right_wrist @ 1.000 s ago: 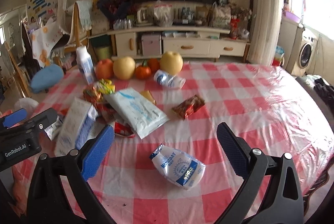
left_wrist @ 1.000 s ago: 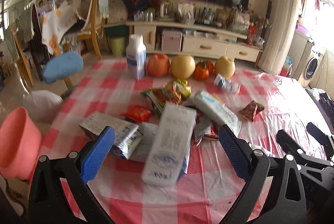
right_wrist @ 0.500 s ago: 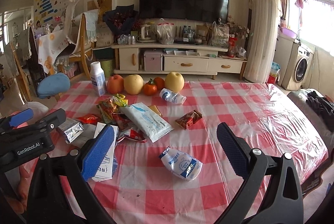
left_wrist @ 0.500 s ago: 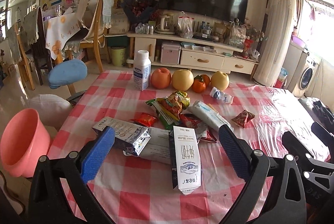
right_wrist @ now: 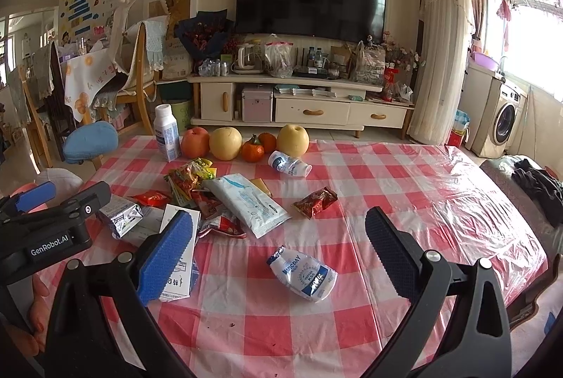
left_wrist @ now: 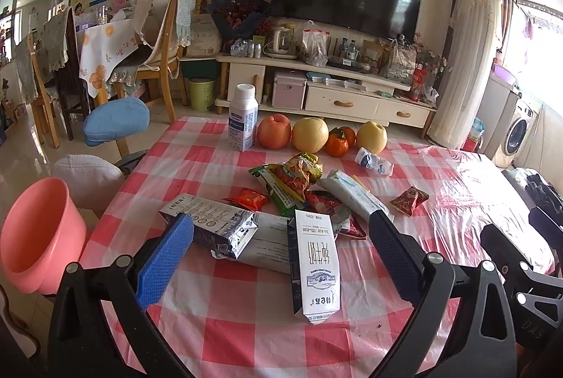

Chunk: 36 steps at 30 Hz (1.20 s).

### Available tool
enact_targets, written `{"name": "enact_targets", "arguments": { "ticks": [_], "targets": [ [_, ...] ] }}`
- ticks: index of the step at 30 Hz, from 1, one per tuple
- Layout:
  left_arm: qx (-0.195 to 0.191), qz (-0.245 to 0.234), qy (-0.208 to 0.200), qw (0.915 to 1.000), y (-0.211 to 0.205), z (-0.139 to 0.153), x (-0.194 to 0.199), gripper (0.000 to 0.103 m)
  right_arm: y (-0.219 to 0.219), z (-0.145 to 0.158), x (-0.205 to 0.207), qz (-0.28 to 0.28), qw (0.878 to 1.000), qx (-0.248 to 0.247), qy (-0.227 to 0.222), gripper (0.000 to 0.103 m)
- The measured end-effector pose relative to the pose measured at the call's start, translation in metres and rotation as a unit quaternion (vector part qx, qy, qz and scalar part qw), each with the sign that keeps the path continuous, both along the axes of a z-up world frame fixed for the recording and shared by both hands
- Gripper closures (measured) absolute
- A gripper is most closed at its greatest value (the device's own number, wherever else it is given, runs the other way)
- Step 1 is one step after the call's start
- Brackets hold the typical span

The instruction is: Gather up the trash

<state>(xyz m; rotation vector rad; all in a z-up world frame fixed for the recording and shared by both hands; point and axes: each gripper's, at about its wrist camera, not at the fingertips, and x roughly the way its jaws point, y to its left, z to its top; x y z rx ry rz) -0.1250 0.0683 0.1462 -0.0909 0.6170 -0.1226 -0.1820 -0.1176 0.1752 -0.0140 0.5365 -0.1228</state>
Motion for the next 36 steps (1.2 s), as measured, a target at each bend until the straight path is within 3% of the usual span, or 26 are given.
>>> {"name": "enact_targets", "arguments": {
  "ticks": [18, 36],
  "targets": [
    [0.033, -0.008, 0.007, 0.9994, -0.017, -0.004, 0.001, 0.005, -0.009, -0.012, 0.008, -0.004, 1.0, 0.002, 0.016, 0.004],
    [0.107, 0.007, 0.02, 0.994, -0.04, -0.017, 0.007, 0.005, -0.031, -0.045, 0.021, -0.003, 0.999, 0.017, 0.047, 0.004]
  ]
}}
